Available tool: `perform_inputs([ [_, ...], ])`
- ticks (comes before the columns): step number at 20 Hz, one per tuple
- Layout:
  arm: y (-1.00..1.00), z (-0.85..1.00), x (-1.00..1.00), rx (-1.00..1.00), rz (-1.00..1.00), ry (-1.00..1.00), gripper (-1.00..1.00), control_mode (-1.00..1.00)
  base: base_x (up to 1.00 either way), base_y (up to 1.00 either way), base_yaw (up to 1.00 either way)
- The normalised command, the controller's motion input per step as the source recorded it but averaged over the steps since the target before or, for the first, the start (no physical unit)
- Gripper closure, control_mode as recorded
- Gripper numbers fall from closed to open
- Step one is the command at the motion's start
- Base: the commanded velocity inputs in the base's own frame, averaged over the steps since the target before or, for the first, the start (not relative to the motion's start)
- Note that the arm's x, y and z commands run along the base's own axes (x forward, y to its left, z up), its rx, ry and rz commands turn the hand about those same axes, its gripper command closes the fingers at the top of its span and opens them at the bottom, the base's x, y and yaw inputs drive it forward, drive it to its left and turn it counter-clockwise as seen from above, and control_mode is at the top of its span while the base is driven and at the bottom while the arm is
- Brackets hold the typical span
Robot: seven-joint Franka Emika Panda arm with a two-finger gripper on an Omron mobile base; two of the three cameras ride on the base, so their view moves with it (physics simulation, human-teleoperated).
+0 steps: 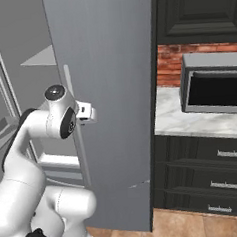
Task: Gather the lemon wedge and tomato from the fridge and place them on a tray on the dining counter. Then gather the fishs from the fridge and place them on the other tray.
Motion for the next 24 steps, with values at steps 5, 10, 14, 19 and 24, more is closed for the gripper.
perform_inputs([
  [5, 0.00, -0.01, -0.07, 0.00, 0.00, 0.03, 1.00, -1.00, 0.00, 0.00, 0.00],
  [10, 0.03, 0.00, -0.41, 0.00, 0.00, 0.04, -1.00, -1.00, 0.00, 0.00, 0.00],
  [14, 0.00, 0.04, -0.86, 0.00, -0.01, 0.06, -1.00, -1.00, 0.00, 0.00, 0.00],
  [19, 0.43, 0.00, -0.86, 0.00, -0.04, 0.08, -1.00, -1.00, 0.00, 0.00, 0.00],
  [24, 0.99, 0.04, -0.30, 0.00, -0.09, 0.04, -1.00, -1.00, 0.00, 0.00, 0.00],
])
